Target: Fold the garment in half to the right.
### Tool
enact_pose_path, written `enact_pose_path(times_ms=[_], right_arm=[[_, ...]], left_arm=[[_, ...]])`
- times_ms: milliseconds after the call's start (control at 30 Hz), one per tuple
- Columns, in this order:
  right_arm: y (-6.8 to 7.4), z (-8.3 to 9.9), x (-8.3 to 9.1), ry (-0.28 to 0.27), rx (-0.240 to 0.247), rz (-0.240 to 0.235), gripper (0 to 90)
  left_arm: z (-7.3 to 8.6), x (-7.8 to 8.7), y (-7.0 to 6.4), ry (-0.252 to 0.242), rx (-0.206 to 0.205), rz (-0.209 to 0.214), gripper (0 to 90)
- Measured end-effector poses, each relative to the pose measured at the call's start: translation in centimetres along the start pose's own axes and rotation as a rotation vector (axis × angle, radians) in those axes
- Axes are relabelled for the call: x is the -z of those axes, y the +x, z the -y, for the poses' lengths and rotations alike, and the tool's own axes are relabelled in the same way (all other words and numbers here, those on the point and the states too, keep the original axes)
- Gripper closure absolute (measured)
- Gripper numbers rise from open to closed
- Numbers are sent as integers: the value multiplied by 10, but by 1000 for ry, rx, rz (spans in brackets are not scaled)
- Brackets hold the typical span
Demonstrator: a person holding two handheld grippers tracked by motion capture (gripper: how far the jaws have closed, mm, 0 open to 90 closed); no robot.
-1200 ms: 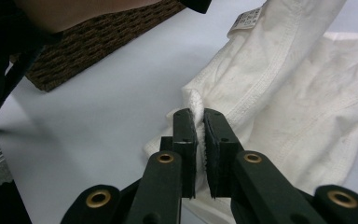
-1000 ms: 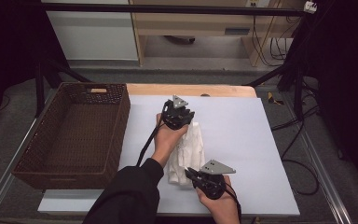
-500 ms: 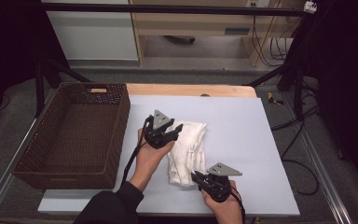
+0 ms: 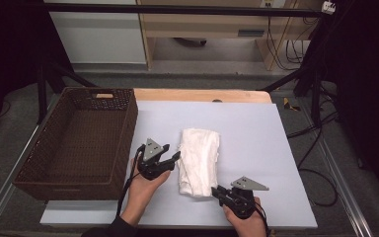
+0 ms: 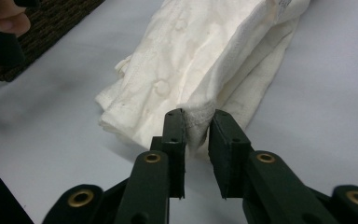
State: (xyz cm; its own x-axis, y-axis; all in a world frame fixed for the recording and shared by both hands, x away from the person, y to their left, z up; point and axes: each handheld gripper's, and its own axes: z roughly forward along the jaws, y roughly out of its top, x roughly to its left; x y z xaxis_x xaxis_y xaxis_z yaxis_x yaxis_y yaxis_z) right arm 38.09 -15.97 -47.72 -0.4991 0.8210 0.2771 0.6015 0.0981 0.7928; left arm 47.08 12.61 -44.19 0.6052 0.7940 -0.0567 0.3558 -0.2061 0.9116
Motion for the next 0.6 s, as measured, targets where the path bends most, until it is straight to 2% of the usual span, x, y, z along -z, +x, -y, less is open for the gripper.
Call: enact_pose_path(times_ms=[167,300,600], right_arm=[[-1,0,1,8,13,18,653],[0,-2,2,2,33,38,628],[-5,-5,8,-19,46,79,606]], left_arm=[[3,5,4,-1,5,-19,418],[10,8,5,21,-41,-72,365],[17,14,9,18,-23,-87,346]])
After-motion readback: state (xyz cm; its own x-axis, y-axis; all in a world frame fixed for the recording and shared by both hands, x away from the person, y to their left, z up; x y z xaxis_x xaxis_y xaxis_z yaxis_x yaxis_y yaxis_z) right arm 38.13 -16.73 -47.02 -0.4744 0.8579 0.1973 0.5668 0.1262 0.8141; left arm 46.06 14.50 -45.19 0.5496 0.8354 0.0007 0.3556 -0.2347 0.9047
